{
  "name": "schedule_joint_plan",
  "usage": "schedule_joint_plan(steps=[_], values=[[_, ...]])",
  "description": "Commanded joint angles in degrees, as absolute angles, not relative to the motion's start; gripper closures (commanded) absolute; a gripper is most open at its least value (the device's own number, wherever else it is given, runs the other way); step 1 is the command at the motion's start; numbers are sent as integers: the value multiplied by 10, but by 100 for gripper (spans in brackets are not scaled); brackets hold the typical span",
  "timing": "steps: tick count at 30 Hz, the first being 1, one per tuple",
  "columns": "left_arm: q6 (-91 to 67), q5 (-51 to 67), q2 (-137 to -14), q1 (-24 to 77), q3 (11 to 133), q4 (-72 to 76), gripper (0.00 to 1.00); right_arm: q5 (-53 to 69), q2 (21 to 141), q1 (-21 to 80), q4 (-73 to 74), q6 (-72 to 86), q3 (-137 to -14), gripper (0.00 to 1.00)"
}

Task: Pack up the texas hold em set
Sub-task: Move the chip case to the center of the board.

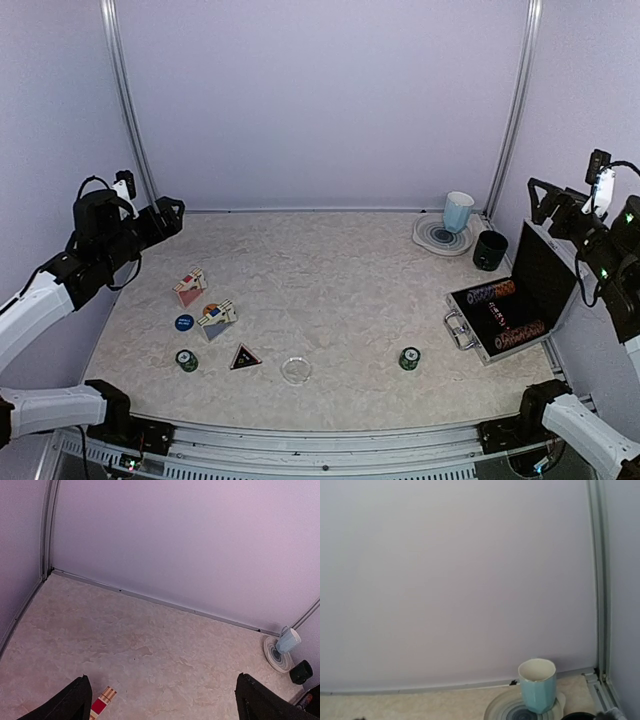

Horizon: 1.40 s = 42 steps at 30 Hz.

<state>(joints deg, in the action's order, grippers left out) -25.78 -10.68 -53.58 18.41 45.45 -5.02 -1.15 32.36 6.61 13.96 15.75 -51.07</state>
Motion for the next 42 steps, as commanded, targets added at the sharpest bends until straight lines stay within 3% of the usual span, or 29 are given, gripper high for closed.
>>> schedule_joint_plan(steps=[1, 11, 19, 23, 32, 42], values=[[-280, -90, -543, 191, 475, -52, 1, -23, 323, 64, 152, 168, -529, 1], [-290, -75, -548, 195, 478, -41, 1, 60, 253, 63, 79, 182, -439, 1], [-257, -123, -554, 213, 485, -95, 1, 143, 421, 64, 192, 195, -487, 1], [-243, -137, -563, 214, 483, -133, 1, 112, 490, 72, 231, 213, -508, 1], [-239, -116, -573, 220, 452, -105, 1, -83, 689, 186, 297, 249, -551, 1], [-239, -112, -581, 220, 432, -107, 1, -87, 800, 199, 234, 266, -549, 1]])
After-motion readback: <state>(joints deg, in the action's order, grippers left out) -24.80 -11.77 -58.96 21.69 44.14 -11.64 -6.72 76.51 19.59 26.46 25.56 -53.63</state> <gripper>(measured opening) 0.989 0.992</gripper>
